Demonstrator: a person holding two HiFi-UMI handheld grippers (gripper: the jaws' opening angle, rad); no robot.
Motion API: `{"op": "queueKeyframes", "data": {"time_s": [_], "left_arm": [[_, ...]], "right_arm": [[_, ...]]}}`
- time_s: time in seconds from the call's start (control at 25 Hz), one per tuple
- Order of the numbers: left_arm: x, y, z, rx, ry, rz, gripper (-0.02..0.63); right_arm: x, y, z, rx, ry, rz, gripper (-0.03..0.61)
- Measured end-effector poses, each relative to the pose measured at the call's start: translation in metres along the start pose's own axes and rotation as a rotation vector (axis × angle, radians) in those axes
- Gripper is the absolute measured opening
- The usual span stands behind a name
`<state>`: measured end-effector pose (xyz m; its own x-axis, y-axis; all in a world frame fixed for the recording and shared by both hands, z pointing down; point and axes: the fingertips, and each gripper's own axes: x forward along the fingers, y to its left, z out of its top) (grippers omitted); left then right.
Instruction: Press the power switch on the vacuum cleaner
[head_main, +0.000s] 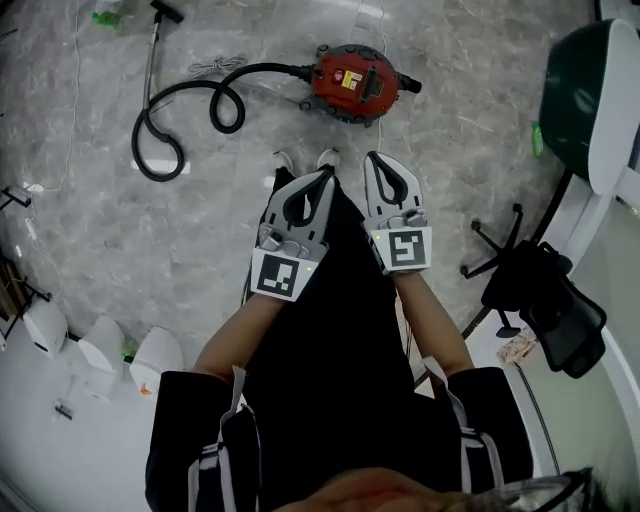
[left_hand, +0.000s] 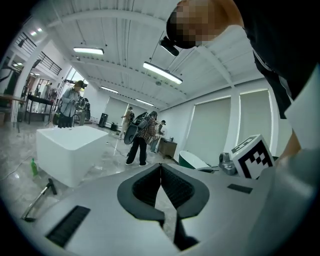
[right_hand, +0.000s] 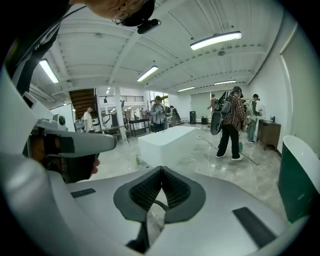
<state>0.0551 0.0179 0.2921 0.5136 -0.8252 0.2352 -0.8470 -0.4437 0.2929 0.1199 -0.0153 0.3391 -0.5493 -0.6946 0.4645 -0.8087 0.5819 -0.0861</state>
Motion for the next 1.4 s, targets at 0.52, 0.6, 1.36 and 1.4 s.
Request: {"op": "queueKeyframes", "data": {"time_s": [0.52, 0.6, 1.36, 1.4], "left_arm": [[0.014, 0.041, -0.084, -0.146, 0.057, 0.110, 0.018], [0.017, 0.049, -0.089, -0.161, 0.057, 0.122, 0.018], [0.058, 0.087, -0.116, -0.212, 0.030, 0.161, 0.018], [0.060, 0.089, -0.119, -0.208, 0.032, 0.160, 0.018]], "right_arm": [[0.118, -0.037, -0.095, -0.287, 0.211, 0.136, 0.015], [0.137, -0.043, -0.108, -0.264, 0.232, 0.132, 0.015], [0.247, -0.080, -0.235, -0.319, 0.401, 0.180, 0.015], [0.253, -0.082, -0.240, -0.322, 0.406, 0.180, 0.015]]}}
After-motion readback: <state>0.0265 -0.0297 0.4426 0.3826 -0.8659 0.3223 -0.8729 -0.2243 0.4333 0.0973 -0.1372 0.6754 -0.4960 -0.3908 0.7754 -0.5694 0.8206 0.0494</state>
